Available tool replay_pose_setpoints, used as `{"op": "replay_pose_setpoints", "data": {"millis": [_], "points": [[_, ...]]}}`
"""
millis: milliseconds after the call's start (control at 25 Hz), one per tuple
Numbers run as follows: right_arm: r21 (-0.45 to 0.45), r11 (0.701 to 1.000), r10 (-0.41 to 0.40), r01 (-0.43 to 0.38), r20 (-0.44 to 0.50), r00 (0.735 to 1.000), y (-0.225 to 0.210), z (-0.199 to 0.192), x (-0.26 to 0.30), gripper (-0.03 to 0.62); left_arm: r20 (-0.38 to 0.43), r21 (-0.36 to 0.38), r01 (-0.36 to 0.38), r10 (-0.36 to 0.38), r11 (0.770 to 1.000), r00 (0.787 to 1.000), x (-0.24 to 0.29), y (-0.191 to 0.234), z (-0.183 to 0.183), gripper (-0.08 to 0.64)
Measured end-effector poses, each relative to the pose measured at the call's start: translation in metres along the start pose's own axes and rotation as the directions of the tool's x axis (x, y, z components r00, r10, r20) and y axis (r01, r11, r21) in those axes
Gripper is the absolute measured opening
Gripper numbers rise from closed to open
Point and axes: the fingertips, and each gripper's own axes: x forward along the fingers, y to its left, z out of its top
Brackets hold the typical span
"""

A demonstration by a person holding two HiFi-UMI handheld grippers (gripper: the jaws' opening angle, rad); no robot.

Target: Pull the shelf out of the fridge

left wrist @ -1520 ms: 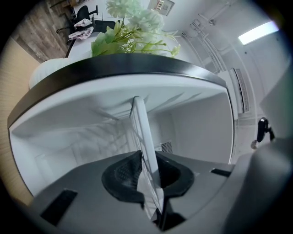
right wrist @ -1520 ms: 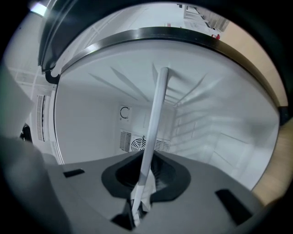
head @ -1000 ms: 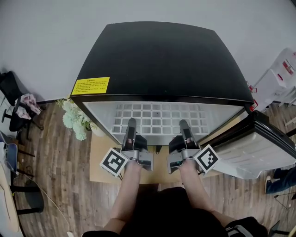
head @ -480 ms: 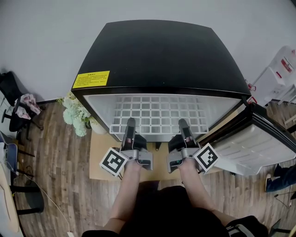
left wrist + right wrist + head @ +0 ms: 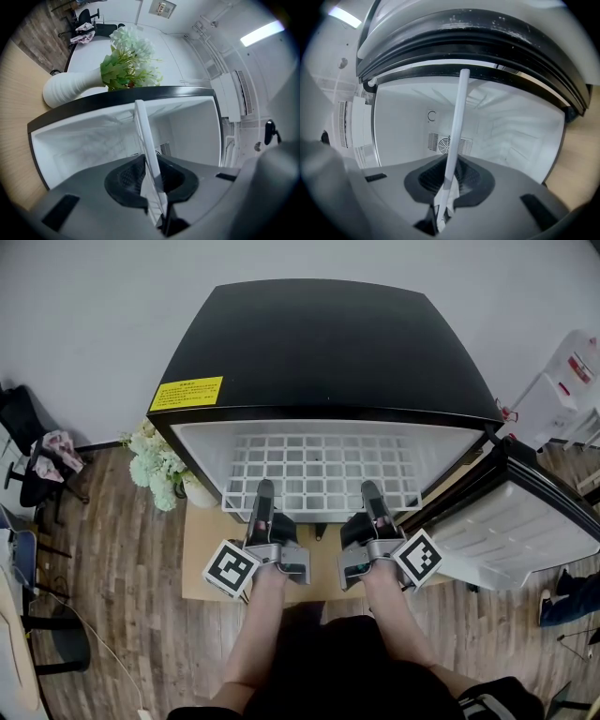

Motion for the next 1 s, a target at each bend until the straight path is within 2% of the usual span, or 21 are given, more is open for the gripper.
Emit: {"op": "replay_pose_setpoints", "data": {"millis": [200, 400, 1000], "points": [[0.003, 1.000, 0.008, -0.008, 0.000, 1.000, 0.001, -0.006, -0.017, 0.020, 0.001, 0.002, 0.003, -0.003, 1.000, 1.000, -0.018, -0.002, -0.004, 0.057], [0.011, 1.000, -0.010, 0.010, -0.005, 1.000, 0.000, 0.002, 0.005, 0.020, 0.002, -0.011, -0.010, 0.010, 1.000, 1.000, 0.005, 0.000, 0.001, 0.057], [0.028, 0.999, -0.015, 0.016, -0.014, 1.000, 0.000, 0.001, 0.004, 0.018, 0.011, 0.001, -0.025, 0.025, 1.000, 1.000, 0.003, -0.001, 0.001, 0.055]]}}
